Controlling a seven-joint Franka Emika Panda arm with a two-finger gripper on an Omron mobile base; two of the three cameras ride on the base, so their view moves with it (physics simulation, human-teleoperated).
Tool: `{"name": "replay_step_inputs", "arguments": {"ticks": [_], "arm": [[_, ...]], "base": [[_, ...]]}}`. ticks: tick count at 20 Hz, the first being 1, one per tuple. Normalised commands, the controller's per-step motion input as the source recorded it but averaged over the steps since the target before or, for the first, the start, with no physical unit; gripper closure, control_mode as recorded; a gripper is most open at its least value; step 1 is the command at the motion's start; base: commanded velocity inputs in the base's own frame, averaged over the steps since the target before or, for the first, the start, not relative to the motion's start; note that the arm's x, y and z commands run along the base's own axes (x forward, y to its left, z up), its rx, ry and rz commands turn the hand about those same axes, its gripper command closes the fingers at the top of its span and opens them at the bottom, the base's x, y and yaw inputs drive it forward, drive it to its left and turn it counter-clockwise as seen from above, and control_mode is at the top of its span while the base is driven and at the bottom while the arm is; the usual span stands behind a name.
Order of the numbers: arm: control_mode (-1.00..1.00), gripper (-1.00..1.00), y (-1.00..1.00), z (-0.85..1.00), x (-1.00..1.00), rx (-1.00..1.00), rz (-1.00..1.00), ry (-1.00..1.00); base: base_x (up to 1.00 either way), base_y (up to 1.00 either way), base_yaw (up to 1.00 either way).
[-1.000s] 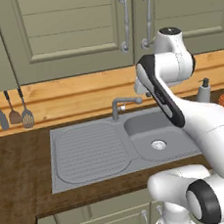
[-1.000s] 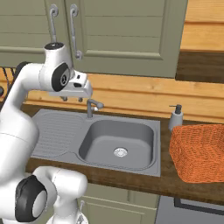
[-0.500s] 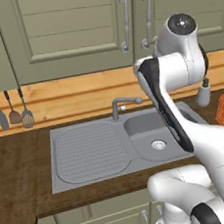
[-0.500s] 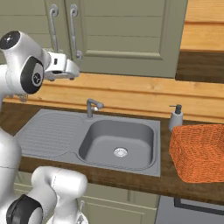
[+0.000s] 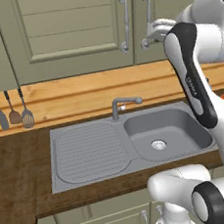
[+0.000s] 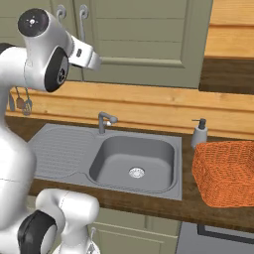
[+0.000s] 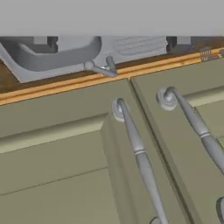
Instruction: Open the cabinet, pick up the bread from the cabinet and place it in the basket. Then move the basket to the dining counter.
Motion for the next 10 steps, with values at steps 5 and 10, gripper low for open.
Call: {"name": "replay_step_inputs", "arguments": {"ticks": [5,10], "arm": [[-1.0,-1.0,0.01,0.6,0.07,-0.1,0.01,-0.21],[-1.0,-1.0,0.11,0.05,0.36,-0.19,0.0,-0.06]], "base": [[0.0,0.0,0.0],[0.0,0.0,0.0]]}}
